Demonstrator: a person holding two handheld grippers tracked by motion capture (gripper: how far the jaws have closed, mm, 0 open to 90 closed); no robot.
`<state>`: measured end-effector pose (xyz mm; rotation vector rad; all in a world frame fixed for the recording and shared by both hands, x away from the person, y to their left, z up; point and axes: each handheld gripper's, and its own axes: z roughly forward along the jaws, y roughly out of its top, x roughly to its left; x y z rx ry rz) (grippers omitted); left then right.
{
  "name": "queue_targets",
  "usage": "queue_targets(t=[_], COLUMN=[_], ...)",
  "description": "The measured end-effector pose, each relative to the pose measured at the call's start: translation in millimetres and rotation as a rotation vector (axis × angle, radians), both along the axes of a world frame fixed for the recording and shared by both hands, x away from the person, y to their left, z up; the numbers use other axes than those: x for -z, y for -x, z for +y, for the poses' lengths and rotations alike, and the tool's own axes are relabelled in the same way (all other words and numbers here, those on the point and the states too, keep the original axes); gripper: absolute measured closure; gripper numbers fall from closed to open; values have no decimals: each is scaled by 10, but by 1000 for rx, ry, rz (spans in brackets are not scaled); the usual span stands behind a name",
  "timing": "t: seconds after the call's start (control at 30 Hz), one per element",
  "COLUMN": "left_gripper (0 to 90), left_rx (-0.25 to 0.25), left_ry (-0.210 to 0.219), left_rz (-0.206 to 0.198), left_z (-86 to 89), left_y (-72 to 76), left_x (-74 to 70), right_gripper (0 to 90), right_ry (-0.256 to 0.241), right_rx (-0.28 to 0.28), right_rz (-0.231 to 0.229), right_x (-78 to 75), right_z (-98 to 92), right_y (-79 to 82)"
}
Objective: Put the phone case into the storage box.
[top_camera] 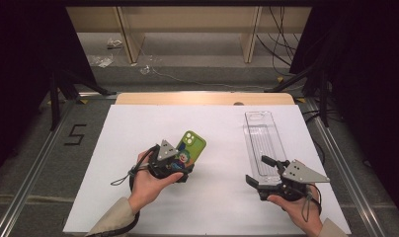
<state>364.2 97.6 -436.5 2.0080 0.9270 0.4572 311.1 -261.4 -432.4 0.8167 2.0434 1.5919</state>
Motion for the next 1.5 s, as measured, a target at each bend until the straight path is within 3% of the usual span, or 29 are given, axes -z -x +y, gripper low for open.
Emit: queue_targets(t=[0.57,1.5], left_gripper=[164,164], left_rx=[78,153], left_ry=[30,10], left_rz=[-10,-29], left_z=[-97,-284], left_y=[129,226], left_x=[-7,-1], right_gripper=[169,183], right_ry=[-6,-12], right_rx=[-11,-30], right_rz=[20,44], right_x=[-22,-50], right_z=[89,244], right_y=[-45,-129])
